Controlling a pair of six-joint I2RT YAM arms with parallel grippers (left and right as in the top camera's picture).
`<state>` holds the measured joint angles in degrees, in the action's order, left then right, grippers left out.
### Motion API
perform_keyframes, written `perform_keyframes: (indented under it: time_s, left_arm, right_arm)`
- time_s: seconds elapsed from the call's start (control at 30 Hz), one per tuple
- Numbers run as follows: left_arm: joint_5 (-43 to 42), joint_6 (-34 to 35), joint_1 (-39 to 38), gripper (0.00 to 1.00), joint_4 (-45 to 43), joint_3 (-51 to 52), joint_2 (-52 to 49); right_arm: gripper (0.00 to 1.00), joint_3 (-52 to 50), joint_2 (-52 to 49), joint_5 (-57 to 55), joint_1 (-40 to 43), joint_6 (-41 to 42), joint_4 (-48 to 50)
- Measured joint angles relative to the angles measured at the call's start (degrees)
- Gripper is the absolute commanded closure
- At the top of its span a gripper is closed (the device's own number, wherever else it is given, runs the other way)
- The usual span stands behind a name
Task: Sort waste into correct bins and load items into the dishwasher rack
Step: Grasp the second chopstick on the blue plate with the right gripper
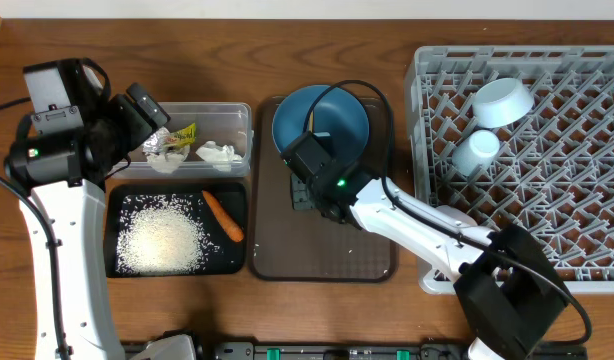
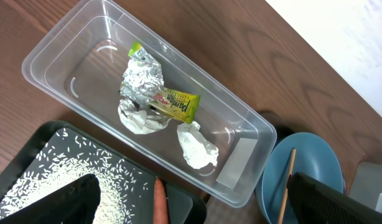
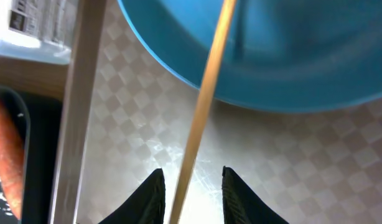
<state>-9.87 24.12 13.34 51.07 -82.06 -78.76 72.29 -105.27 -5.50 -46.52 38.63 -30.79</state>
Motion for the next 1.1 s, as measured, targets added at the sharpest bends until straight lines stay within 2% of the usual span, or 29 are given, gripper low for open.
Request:
perform_keyframes:
  time_s: [0.23, 1.1]
  left_arm:
    - [0.0, 0.0, 0.0, 0.02, 0.0, 0.0, 0.0]
    - [0.0, 0.0, 0.0, 0.02, 0.0, 0.0, 0.0]
  right_arm:
    - [0.70, 0.0, 0.0, -3.1, 0.0, 0.0, -4.6]
    - [0.70, 0.0, 0.0, -5.1, 1.1, -2.3, -4.3]
